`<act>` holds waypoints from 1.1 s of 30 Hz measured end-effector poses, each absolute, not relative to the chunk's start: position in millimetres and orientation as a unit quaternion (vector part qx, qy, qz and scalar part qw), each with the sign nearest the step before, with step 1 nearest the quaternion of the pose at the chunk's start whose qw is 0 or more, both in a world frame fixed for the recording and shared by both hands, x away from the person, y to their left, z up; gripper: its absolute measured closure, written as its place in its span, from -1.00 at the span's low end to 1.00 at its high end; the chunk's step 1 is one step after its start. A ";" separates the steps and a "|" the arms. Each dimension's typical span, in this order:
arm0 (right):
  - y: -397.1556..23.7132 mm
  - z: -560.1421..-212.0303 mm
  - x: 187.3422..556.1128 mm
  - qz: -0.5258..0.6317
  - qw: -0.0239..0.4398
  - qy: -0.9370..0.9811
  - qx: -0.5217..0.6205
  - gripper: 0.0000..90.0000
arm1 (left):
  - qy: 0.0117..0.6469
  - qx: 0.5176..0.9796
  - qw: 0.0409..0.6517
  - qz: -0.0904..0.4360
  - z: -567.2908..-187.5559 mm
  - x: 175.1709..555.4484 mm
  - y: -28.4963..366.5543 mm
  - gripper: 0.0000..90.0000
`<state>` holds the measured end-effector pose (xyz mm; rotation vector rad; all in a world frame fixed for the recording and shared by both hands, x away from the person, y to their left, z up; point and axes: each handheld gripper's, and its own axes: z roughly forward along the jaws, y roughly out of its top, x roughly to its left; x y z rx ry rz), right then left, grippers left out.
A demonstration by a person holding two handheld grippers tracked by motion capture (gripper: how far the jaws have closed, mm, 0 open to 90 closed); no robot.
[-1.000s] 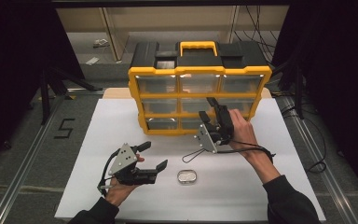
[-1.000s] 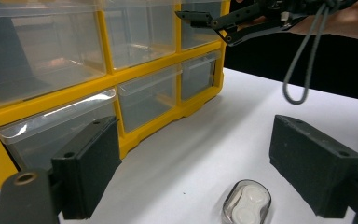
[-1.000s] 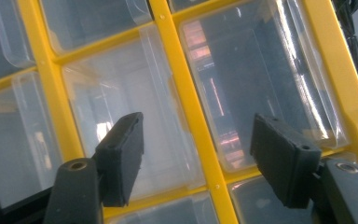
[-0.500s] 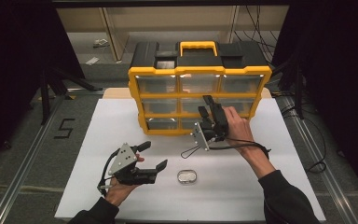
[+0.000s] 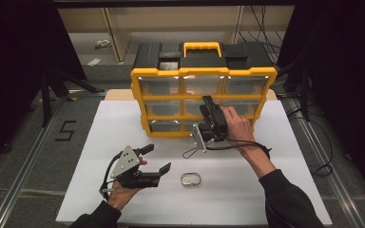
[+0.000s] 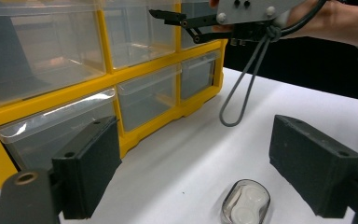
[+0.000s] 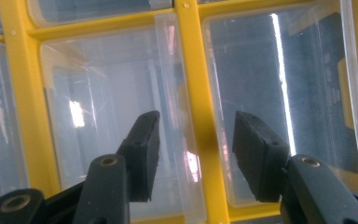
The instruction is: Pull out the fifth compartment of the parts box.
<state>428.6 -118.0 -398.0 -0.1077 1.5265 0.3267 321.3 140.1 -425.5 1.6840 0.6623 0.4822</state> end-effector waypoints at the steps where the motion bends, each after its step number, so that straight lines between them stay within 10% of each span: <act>1: -117.4 -398.0 429.1 0.146 0.711 0.687 -0.049 0.16 | 0.284 0.724 0.593 0.207 -425.4 321.2 140.2 -0.64; 33: -113.9 -405.0 430.9 0.125 0.729 0.670 -0.056 0.47 | 0.283 0.726 0.592 0.205 -425.5 321.4 139.1 -0.64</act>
